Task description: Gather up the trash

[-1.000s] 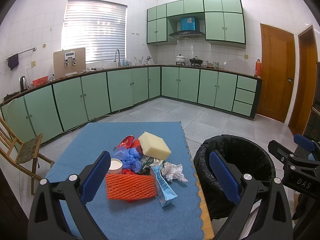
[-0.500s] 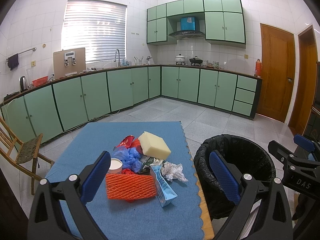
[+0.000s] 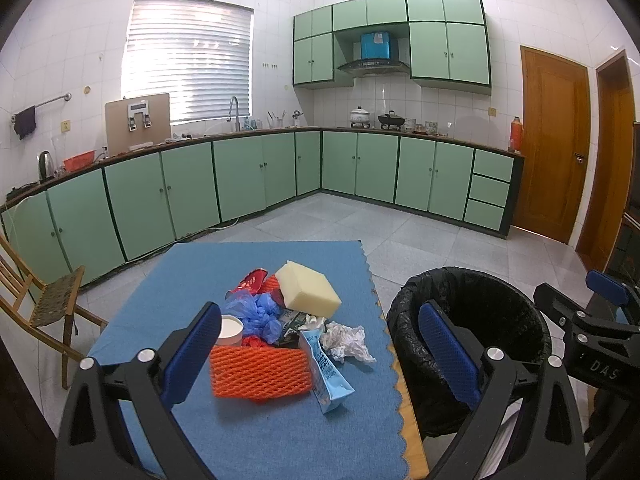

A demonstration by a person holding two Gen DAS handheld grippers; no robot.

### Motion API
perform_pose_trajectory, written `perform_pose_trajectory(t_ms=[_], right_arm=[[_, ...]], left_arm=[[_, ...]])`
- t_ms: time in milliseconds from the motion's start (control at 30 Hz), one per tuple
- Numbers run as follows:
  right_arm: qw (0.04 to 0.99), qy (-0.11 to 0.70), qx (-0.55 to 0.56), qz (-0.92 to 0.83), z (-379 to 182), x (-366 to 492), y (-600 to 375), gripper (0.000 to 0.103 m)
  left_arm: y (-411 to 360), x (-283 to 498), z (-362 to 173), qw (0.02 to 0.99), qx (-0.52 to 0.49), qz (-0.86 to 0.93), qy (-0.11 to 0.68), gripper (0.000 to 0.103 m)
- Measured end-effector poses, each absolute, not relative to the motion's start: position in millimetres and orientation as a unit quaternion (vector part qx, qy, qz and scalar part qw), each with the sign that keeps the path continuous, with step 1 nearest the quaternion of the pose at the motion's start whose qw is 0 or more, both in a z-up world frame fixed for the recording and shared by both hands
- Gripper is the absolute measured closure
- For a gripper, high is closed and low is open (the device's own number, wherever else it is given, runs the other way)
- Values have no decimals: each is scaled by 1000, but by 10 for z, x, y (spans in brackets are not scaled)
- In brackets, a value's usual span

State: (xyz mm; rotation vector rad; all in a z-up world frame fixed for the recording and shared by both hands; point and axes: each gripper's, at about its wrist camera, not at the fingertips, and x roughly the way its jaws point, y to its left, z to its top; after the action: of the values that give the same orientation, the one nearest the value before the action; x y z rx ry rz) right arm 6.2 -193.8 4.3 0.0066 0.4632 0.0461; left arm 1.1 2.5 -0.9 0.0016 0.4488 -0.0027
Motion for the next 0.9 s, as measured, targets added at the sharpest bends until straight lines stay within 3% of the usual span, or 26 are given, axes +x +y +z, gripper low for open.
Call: perform_pose_trajectory(t_ms=[467, 900], right_arm=[[968, 249, -10, 33, -120, 338, -1764, 5], [938, 330, -30, 104, -713, 927, -1137, 5]], left_arm=[[242, 245, -207, 970, -3, 24, 242, 6], [953, 651, -768, 948, 8, 103, 300, 6]])
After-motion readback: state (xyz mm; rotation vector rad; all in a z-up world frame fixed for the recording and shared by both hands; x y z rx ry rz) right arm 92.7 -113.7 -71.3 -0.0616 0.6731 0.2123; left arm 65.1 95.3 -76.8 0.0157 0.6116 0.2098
